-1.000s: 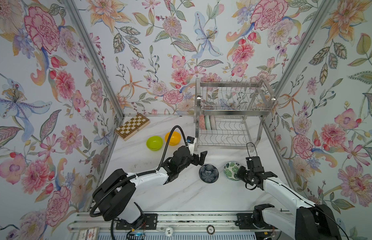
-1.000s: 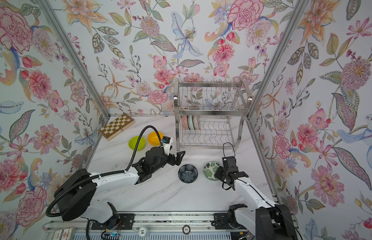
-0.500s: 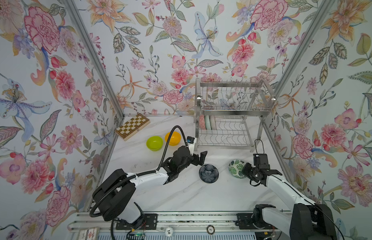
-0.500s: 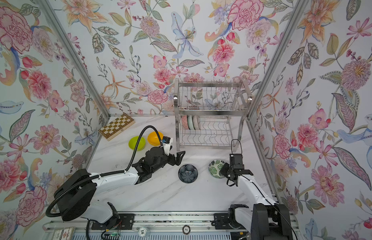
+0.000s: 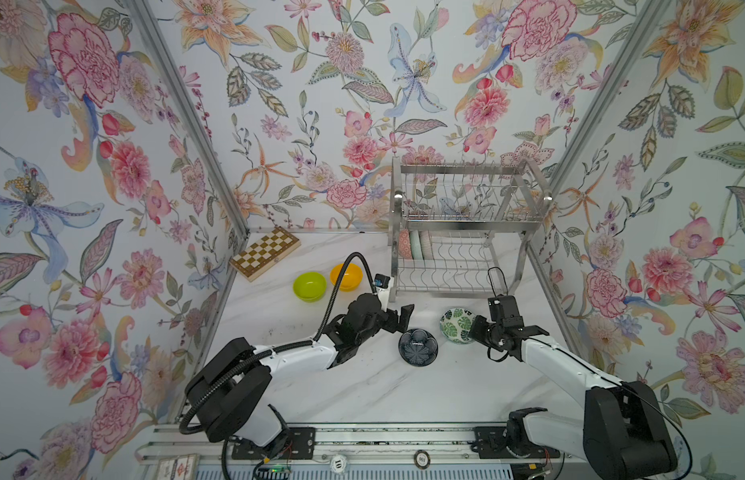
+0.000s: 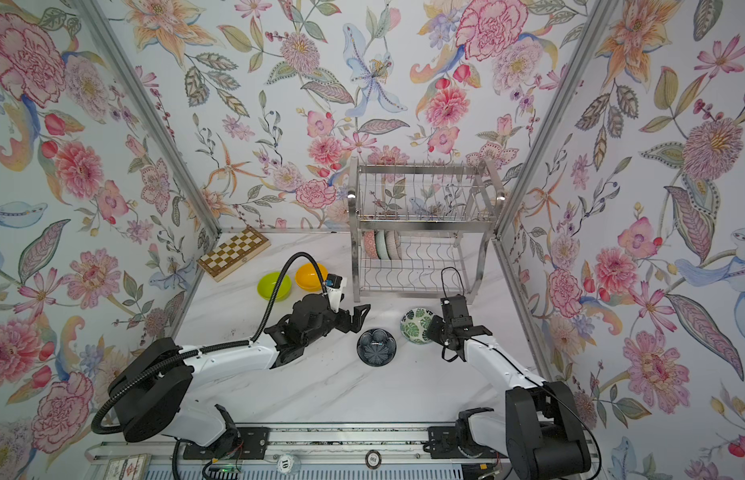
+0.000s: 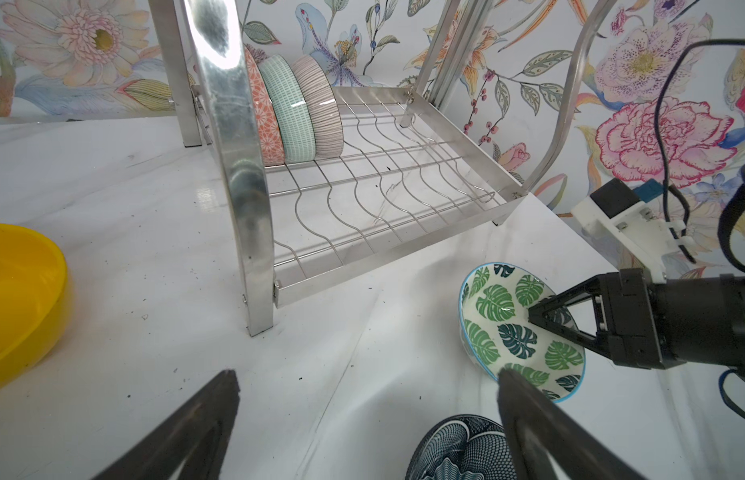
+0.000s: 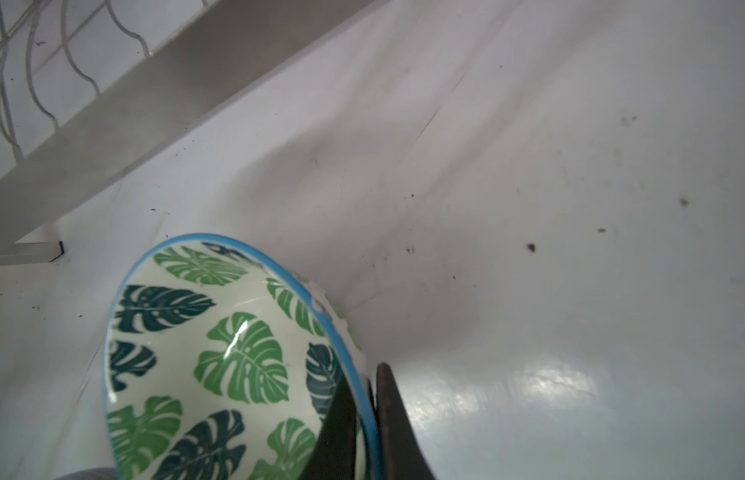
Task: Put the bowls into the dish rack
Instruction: 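Tilt the green-leaf bowl with right gripper toward the left gripper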
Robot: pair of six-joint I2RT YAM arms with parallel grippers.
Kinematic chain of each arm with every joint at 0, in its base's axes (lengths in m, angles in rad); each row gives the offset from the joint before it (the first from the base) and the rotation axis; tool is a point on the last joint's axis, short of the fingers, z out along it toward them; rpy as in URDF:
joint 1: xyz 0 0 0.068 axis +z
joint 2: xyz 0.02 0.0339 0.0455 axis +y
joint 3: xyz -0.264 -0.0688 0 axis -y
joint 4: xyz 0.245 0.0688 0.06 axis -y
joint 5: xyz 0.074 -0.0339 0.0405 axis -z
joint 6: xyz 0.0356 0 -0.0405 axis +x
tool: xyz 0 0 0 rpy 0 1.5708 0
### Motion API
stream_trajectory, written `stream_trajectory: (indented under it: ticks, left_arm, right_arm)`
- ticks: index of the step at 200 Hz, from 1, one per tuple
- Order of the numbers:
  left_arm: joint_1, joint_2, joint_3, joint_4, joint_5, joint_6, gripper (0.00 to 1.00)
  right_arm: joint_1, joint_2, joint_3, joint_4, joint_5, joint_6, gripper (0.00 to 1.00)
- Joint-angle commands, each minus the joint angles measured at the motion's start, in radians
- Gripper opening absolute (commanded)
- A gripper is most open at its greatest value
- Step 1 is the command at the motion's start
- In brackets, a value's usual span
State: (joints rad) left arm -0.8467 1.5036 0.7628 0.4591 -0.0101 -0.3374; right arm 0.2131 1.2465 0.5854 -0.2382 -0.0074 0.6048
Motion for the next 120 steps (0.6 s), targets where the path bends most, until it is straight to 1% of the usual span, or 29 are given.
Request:
stream_trajectory:
  ticks: [1,30,49,76,91,102,120]
  left_arm:
    - [-0.016,-0.002,0.049,-0.025,0.0,0.003,0.99]
    - [-0.025,0.001,0.078,-0.051,-0.011,0.013,0.99]
    - [-0.026,0.0,0.099,-0.07,-0.015,0.019,0.99]
    - [-0.026,-0.001,0.139,-0.1,-0.034,0.041,0.99]
    - [-0.026,0.002,0.164,-0.112,-0.048,0.044,0.99]
    - [-0.026,0.005,0.173,-0.102,-0.065,0.035,0.99]
    - [-0.026,0.01,0.176,-0.074,-0.077,0.005,0.99]
  right_arm:
    - [0.023,0.014,0.065,0.037,0.05,-0.025,0.05]
    - [0.039,0.021,0.127,0.032,0.073,-0.063,0.04]
    - [0.045,0.01,0.175,0.028,0.086,-0.111,0.04]
    - [0.052,-0.014,0.233,0.075,0.129,-0.183,0.04]
    - [0.056,-0.033,0.232,0.147,0.131,-0.181,0.04]
    - [0.074,-0.046,0.222,0.223,0.16,-0.19,0.03]
    - [0.118,-0.053,0.193,0.372,0.21,-0.248,0.03]
